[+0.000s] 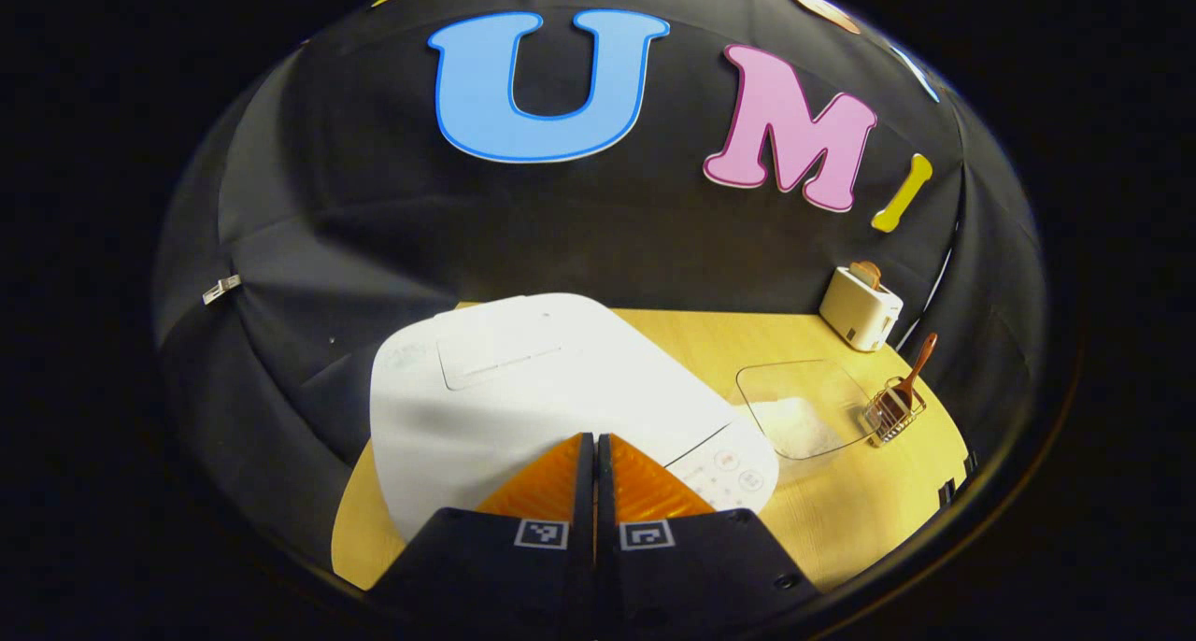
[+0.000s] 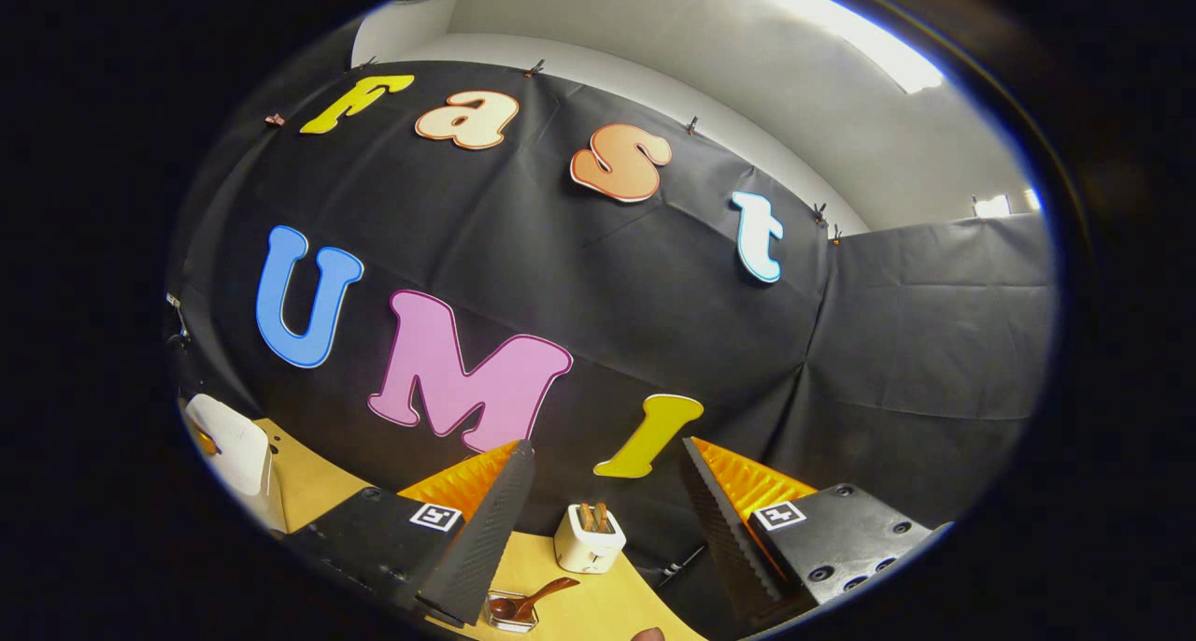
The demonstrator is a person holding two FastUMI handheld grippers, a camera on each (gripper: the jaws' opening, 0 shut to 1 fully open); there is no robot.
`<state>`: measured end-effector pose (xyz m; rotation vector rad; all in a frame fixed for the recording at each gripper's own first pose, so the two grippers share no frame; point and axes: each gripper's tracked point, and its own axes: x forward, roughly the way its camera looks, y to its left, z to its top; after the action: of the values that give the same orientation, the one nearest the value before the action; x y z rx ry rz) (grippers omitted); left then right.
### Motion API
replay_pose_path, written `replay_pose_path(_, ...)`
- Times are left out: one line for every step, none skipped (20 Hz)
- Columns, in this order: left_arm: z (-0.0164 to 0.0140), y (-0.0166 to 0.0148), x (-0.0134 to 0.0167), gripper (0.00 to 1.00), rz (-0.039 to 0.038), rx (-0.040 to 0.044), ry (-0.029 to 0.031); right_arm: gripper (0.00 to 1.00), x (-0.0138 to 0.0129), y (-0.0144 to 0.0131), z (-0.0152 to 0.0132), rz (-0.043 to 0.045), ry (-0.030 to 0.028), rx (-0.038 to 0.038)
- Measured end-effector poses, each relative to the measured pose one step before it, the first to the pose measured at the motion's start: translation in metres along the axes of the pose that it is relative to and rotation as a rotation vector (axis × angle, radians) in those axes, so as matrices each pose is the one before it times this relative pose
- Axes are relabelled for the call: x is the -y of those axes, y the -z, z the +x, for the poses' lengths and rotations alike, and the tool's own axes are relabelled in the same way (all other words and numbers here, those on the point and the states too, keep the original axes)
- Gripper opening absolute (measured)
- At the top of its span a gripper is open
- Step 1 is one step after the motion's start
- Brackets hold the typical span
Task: Close the left gripper, press the button to open the rice cooker; take a wooden spoon from the chopstick holder with the right hand, scoop a spoonful of rice and pour it into the rice cooker, then put the wooden spoon back into the chopstick holder.
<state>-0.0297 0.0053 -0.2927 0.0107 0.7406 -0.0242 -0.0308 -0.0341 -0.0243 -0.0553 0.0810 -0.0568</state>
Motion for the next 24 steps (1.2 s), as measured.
replay_pose_path(0.00164,0.00062,0.00079,0.1,-0.00326,-0.02014,-0.00307,0.96,-0.00248,0.00004,0.00134,0.00288,-0.00536,0.00064)
replay_pose_path(-0.00056,-0.00141,0.00024,0.06,0.00166,-0.00979,0.0004,0.97,-0.00202,-0.00017,0.00063,-0.00231,-0.0037,0.00235)
replay_pose_path(0.00068,0.0,0.00078,0.06,-0.001,-0.01752,0.0016,0.97,-0.00161,-0.00166,-0.00006,-0.00286,-0.00449,0.00461)
replay_pose_path(-0.00196,-0.00354,0.00018,0.06,-0.0073,-0.00653,0.0005,0.97,-0.00177,-0.00154,0.00062,-0.00291,-0.00373,0.00366)
replay_pose_path(-0.00186,-0.00467,-0.0003,0.06,-0.00359,0.00757,0.00035,0.97,-0.00102,-0.00066,-0.00022,-0.00239,-0.00378,0.00289)
replay_pose_path(-0.00354,-0.00891,0.00004,0.06,0.00063,0.02413,-0.00106,0.97,-0.00002,-0.00002,-0.00094,-0.00243,-0.00012,0.00133)
replay_pose_path(-0.00528,-0.00995,-0.00027,0.06,0.00131,0.03484,-0.00367,0.97,0.00161,-0.00042,-0.00039,-0.00098,0.00187,0.00006)
replay_pose_path(-0.00542,-0.01427,-0.00115,0.06,0.00174,0.03924,-0.0059,0.97,0.00166,0.00054,-0.00014,0.00129,0.00356,-0.00147)
replay_pose_path(-0.00562,-0.01565,-0.00226,0.06,-0.0005,0.04154,-0.00827,0.97,0.00118,0.00046,-0.00002,0.00317,0.00303,-0.00175)
replay_pose_path(-0.00329,-0.01786,-0.0026,0.06,-0.00233,0.04262,-0.01123,0.97,0.00067,0.00065,-0.00012,0.00279,0.00182,-0.00151)
replay_pose_path(-0.00225,-0.01849,-0.00392,0.06,-0.00404,0.04308,-0.01282,0.96,0.001,0.0001,-0.00005,0.00127,0.00323,-0.00107)
replay_pose_path(-0.00177,-0.01972,-0.00366,0.06,-0.00566,0.04529,-0.01241,0.97,0.00133,0.00052,-0.00029,0.0006,0.00247,-0.00057)
replay_pose_path(-0.00073,-0.01834,-0.00394,0.06,-0.00789,0.05083,-0.01101,0.97,0.00001,0.00018,-0.00012,0.00071,-0.00059,-0.0004)
replay_pose_path(0.00182,-0.01711,-0.00483,0.06,-0.00432,0.04602,-0.01183,0.97,0.00007,-0.00044,-0.00003,0.00089,-0.00013,-0.00027)
replay_pose_path(0.00167,-0.01543,-0.00566,0.06,-0.00025,0.03916,-0.01295,0.97,-0.00024,0.00071,0.00034,0.00486,-0.00167,-0.00125)
replay_pose_path(0.00194,-0.0138,-0.00432,0.06,0.0009,0.0355,-0.01284,0.97,-0.00026,0.00231,-0.00003,0.01263,-0.00517,-0.00598)
replay_pose_path(0.00105,-0.01259,-0.00366,0.06,-0.00064,0.03493,-0.0103,0.97,-0.00173,0.00326,0.00047,0.01975,-0.0087,-0.00914)
replay_pose_path(-0.00171,-0.01116,-0.00178,0.06,-0.0051,0.03094,-0.00896,0.97,-0.00133,0.006,0.00104,0.02099,-0.01065,-0.01439)
replay_pose_path(-0.00059,-0.01013,0.00076,0.05,-0.00408,0.03381,-0.00353,0.97,-0.00074,0.00666,0.00037,0.01436,-0.00598,-0.01485)
replay_pose_path(-0.00399,-0.00874,0.00067,0.05,-0.00551,0.0322,-0.00102,0.97,-0.00157,0.00937,0.00075,0.01588,-0.01353,-0.02257)
replay_pose_path(-0.00371,-0.00684,0.00245,0.05,-0.00826,0.03196,0.00134,0.97,-0.00394,0.0113,0.00084,0.01487,-0.02197,-0.02532)
replay_pose_path(-0.00219,-0.0066,0.00234,0.06,-0.01003,0.02815,0.00509,0.97,-0.00593,0.01222,0.00063,0.01457,-0.0302,-0.02379)
replay_pose_path(-0.00645,-0.00544,0.0035,0.1,-0.01134,0.02906,0.00966,0.96,-0.0067,0.01198,0.00048,0.01408,-0.03464,-0.01862)
replay_pose_path(-0.00416,-0.00625,0.00299,0.24,-0.00896,0.0269,0.00656,0.96,-0.00484,0.01137,0.00004,0.01141,-0.02411,-0.00815)
